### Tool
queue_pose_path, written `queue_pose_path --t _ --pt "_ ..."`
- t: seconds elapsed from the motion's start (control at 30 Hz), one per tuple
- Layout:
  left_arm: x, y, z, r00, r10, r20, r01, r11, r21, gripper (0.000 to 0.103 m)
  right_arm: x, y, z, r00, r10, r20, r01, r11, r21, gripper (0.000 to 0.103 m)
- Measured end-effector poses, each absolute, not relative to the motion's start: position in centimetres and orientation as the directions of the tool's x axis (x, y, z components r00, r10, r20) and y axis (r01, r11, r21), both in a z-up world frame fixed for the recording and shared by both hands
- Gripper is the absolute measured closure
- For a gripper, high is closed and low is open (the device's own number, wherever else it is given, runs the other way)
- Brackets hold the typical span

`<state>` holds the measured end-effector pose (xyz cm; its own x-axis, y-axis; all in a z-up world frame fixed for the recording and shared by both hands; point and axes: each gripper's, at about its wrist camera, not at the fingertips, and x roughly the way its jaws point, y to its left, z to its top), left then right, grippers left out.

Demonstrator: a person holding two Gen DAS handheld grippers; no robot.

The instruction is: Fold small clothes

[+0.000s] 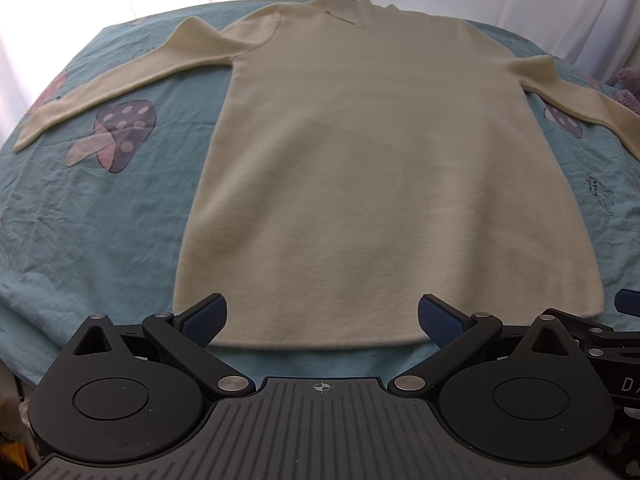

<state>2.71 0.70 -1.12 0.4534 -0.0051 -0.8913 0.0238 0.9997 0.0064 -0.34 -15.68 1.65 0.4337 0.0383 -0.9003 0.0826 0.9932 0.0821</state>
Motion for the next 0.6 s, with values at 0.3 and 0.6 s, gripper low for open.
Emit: queue_pose_path --t 0.3,0.6 --pt "2.84 0.67 -1.28 0.448 -0.003 -0.894 0.021 1.000 0.008 0.000 -0.23 -15.86 1.49 0.426 0.053 -0.903 0.084 0.992 0.098 0.004" --pt "2.96 0.61 -1.47 0.440 -0.002 -0.898 0.022 1.000 0.008 0.000 -0.26 -16.05 1.34 0.421 0.062 -0.905 0.089 0.990 0.109 0.004"
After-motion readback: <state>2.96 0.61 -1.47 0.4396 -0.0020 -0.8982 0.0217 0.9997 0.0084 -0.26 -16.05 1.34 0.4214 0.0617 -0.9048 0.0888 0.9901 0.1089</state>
